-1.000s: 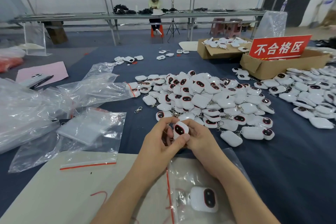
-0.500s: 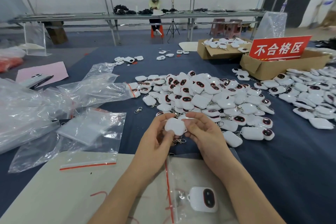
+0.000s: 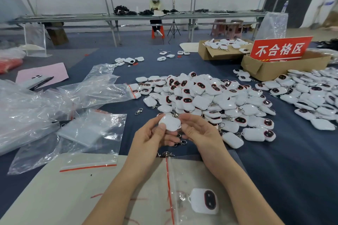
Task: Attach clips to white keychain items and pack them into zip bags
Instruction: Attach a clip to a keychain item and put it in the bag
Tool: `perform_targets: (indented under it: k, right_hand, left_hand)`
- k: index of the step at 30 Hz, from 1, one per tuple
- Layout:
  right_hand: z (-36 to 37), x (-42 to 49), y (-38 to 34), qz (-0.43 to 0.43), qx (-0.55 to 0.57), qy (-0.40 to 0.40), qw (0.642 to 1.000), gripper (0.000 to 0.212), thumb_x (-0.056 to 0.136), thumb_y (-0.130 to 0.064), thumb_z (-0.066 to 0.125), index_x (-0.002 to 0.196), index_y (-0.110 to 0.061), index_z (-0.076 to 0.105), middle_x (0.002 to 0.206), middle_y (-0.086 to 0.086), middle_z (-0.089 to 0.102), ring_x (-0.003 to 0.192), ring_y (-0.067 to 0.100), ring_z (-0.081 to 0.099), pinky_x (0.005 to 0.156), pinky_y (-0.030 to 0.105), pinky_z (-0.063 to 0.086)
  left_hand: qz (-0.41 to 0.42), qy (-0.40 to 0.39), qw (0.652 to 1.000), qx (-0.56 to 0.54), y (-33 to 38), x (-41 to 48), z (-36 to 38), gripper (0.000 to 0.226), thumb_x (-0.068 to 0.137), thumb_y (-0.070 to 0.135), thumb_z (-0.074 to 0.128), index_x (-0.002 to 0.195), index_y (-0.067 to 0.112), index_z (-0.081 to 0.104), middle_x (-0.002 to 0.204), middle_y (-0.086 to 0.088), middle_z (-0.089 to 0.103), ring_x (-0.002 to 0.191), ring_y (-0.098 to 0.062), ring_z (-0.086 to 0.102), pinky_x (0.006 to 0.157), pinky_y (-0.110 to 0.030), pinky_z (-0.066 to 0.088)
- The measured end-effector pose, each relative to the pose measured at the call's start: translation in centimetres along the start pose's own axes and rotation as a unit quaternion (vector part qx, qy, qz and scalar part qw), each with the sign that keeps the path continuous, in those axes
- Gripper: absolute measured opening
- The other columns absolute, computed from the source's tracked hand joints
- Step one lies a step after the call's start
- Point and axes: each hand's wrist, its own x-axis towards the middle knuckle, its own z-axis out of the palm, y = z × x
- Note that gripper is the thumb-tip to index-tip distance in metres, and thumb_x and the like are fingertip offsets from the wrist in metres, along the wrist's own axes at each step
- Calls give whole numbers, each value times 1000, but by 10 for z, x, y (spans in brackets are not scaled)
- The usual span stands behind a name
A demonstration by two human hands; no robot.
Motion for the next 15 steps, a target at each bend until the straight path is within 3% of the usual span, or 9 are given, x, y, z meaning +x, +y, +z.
perform_targets:
  k: [6,11,15]
  right_hand:
    - [0,1,2,11,13,1,1000,23,86,-28,72,108,-32,75,113,2,74,111,21,69,95,37,55]
    - [3,0,-3,37,80,-4,996,17,95,-16,66,105,-24,76,109,9,75,102,24,72,82,31,59]
    - [3,-1,-6,48,104,6,993,32,101,-4,54,99,-24,79,103,8,76,83,16,71,73,26,58]
  left_hand:
    - [-2,-4,1000,-27,-1,1,-1,25,105,16,47,120,15,67,87,-15,76,76,-21,73,69,-24,58]
    - [1,16,1000,-19,-4,2,-2,25,105,18,50,125,23,65,93,-13,76,79,-21,70,68,-26,56]
    - [12,70,997,-25,-8,3,-2,36,107,14,45,128,35,65,91,-4,72,74,-15,65,64,-26,55]
